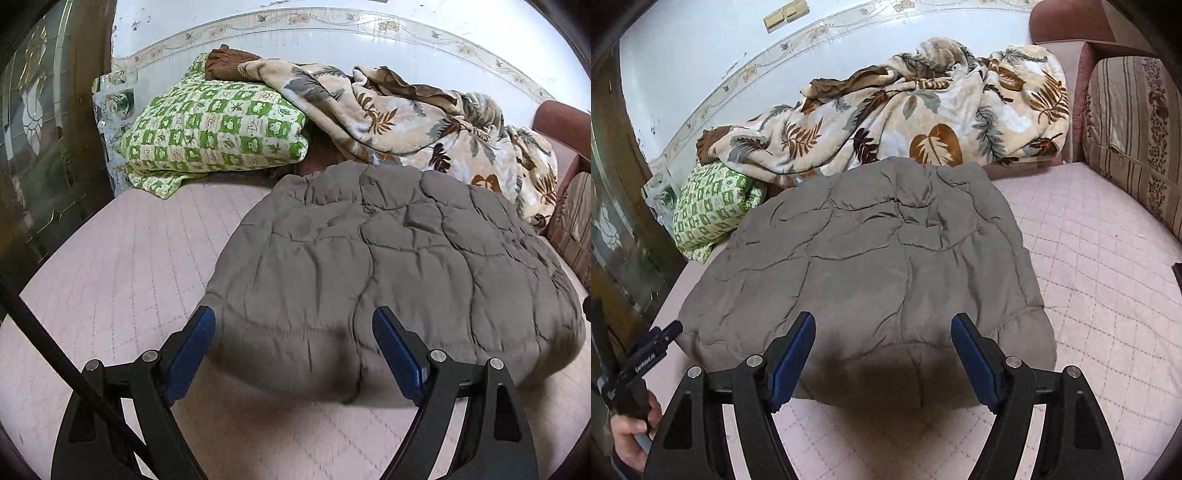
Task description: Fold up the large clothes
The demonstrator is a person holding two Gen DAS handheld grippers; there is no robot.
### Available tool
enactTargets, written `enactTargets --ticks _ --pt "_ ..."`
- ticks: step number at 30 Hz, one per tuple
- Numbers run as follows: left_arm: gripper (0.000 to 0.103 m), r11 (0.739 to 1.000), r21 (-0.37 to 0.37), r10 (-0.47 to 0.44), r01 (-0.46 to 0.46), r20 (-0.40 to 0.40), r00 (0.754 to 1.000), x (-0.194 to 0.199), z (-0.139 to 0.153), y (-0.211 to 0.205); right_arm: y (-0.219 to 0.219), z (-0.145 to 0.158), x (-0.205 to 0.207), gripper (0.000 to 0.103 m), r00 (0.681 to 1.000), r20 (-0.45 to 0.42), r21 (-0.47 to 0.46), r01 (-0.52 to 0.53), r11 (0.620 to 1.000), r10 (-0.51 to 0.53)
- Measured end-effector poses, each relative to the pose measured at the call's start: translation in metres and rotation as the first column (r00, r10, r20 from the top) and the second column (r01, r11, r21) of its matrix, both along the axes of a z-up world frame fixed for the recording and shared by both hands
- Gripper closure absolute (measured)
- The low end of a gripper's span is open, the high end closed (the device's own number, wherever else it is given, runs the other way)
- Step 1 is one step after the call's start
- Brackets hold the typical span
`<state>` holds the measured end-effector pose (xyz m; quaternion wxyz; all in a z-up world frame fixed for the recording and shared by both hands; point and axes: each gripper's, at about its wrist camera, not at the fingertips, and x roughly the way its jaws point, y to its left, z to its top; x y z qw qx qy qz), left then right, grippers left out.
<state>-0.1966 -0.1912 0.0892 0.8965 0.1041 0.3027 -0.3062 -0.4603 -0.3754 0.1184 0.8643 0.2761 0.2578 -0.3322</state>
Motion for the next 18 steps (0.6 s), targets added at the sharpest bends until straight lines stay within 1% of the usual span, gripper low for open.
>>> enactTargets --ticks 2,4,6,8,9,12,18 --pt "0.016 1.0 -0.002 0.003 -0.003 0.006 1.0 0.005 -0.002 -0.006 -0.004 0.0 0.0 0.023 1.0 0.009 -0.016 0.021 1.0 -0.021" --pt "0.016 1.0 0.012 -0.005 0.004 0.013 1.0 0.007 -0.006 -0.013 -0.01 -0.001 0.0 0.023 0.999 0.025 -0.023 0.038 0.999 -0.037" --pt "0.016 0.999 0.034 -0.008 0.007 0.015 1.0 0.01 -0.013 -0.02 -0.016 -0.005 0.002 0.023 0.999 0.025 -0.005 0.044 0.999 -0.043" --pt "0.016 0.998 0.054 -0.011 0.011 -0.007 1.0 0.013 -0.021 -0.026 -0.02 -0.011 0.004 0.023 0.999 0.019 0.017 0.039 0.999 -0.039" --pt "0.016 0.998 0.063 -0.008 0.009 -0.013 1.0 0.014 -0.023 -0.028 -0.021 -0.014 0.005 0.023 0.999 0.011 0.024 0.036 0.999 -0.037" --pt "0.016 0.997 0.082 -0.005 0.005 0.003 1.0 0.012 -0.026 -0.032 -0.024 -0.025 0.009 0.023 0.999 -0.023 0.042 0.03 0.999 -0.029" --pt "0.016 0.994 0.107 -0.007 0.005 0.02 1.0 0.009 -0.029 -0.036 -0.026 -0.036 0.012 0.023 0.998 -0.059 0.053 0.03 0.998 -0.027"
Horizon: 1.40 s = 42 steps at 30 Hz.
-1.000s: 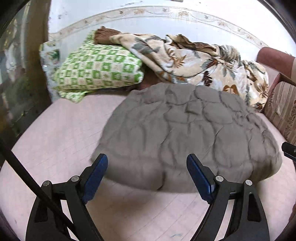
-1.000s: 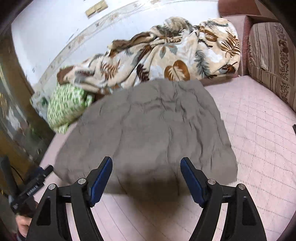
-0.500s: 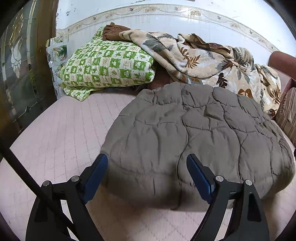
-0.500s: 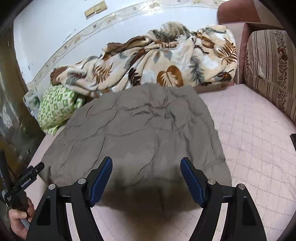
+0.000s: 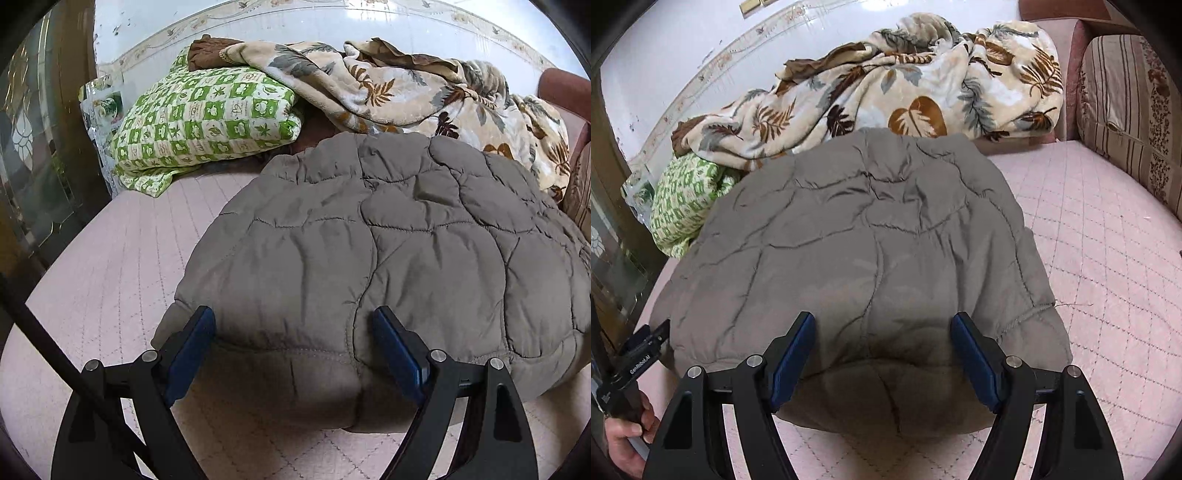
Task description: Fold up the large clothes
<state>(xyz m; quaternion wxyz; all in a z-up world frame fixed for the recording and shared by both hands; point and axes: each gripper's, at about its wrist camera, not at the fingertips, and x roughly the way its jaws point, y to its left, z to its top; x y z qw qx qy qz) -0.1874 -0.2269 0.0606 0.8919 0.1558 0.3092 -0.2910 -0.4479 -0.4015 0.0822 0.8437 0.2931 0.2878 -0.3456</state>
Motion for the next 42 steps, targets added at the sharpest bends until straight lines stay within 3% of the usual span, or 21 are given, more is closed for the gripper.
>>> enactTargets --ticks 42 --pt "0.016 0.998 0.068 -0.005 0.0 0.066 0.998 -0.007 -0.007 -0.007 0.003 -0.014 0.019 0.02 0.991 -0.134 -0.052 -0.018 0.998 0.011"
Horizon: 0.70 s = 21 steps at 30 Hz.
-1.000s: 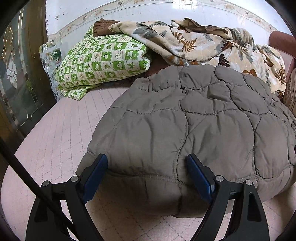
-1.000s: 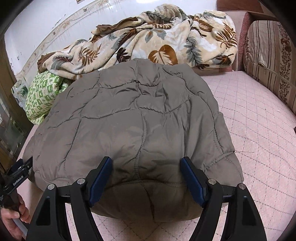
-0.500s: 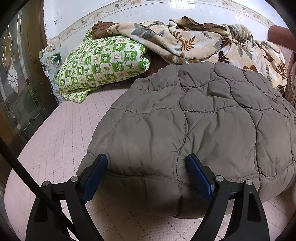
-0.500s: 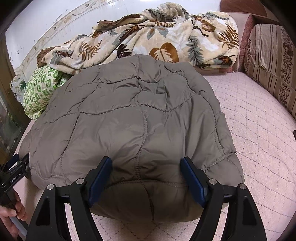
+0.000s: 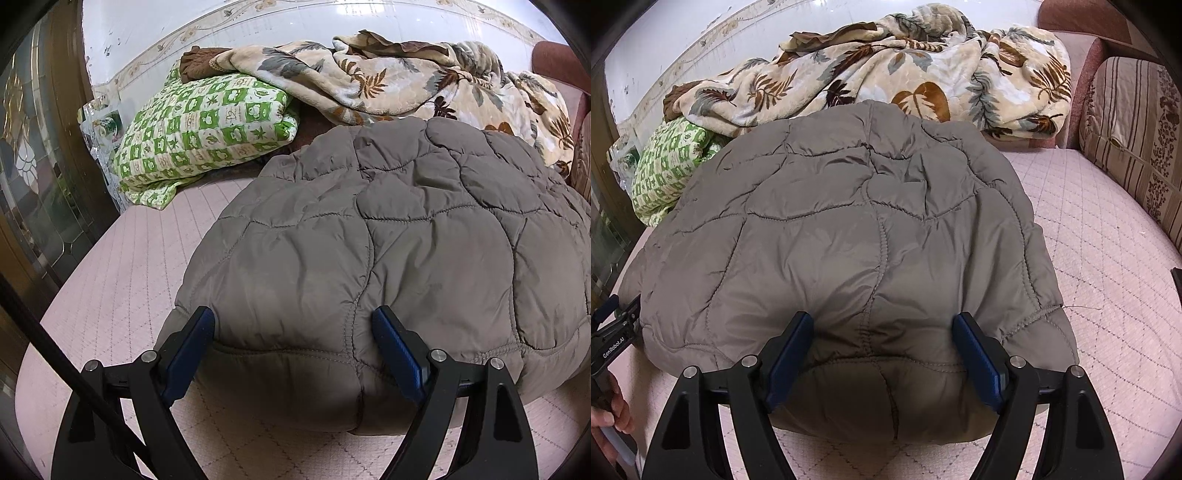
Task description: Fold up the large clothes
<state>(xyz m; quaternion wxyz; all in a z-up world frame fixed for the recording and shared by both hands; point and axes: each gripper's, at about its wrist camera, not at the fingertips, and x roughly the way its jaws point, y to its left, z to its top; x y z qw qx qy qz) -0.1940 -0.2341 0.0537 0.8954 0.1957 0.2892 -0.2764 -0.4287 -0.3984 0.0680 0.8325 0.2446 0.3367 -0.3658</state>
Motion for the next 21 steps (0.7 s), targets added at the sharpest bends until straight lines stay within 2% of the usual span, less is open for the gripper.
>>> enactTargets --ticks 21 --pt "0.016 1.0 0.025 -0.002 0.001 0.028 1.0 -0.0026 -0.0028 -0.0019 0.0034 -0.0028 0.0054 0.02 0.999 -0.046 -0.031 -0.013 0.999 0.012"
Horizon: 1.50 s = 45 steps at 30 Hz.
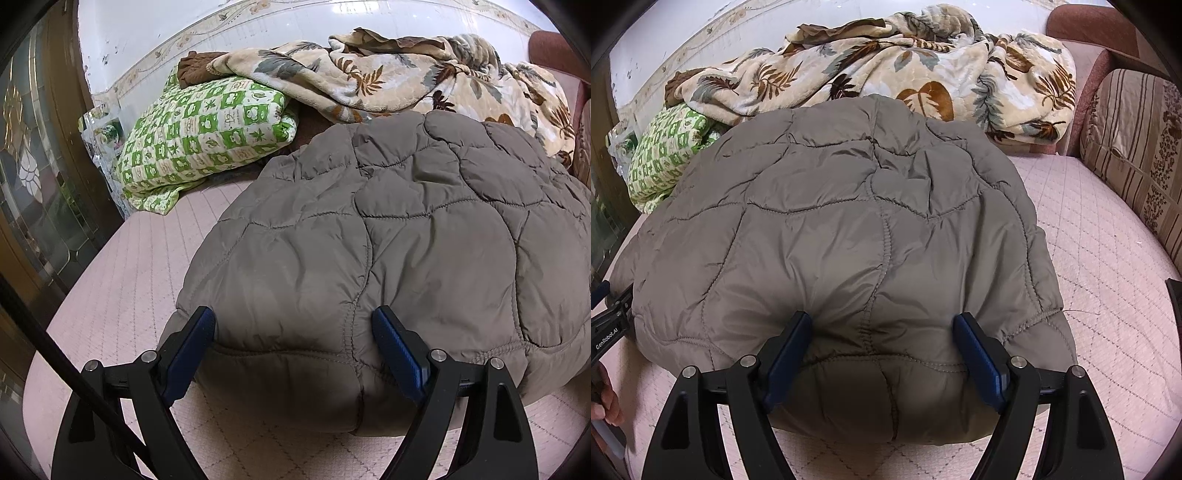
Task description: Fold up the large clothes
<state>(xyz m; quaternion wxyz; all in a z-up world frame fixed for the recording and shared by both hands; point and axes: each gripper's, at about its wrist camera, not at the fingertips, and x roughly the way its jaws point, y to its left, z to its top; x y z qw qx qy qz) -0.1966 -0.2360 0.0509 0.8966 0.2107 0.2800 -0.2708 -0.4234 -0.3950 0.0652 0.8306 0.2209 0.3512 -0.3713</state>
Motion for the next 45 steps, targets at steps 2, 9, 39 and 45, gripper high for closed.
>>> enactTargets --ticks 2,9,39,45 --pt "0.016 1.0 0.007 -0.002 0.002 0.01 1.0 -0.001 0.0 -0.001 0.001 0.0 0.001 0.019 1.0 -0.006 -0.004 -0.001 1.0 0.0" --pt "0.016 1.0 0.022 -0.005 0.005 0.025 1.0 -0.004 0.0 -0.002 0.001 -0.002 0.003 0.019 1.0 -0.028 -0.022 -0.004 1.0 0.003" --pt "0.016 0.997 0.073 -0.016 0.009 0.091 0.996 -0.013 -0.003 -0.009 0.003 -0.002 0.004 0.019 0.999 -0.046 -0.035 -0.006 0.999 0.004" --pt "0.016 0.999 -0.032 -0.025 0.024 -0.026 0.999 -0.001 0.012 0.005 0.0 0.008 -0.01 0.019 0.999 0.046 0.007 0.016 1.0 -0.016"
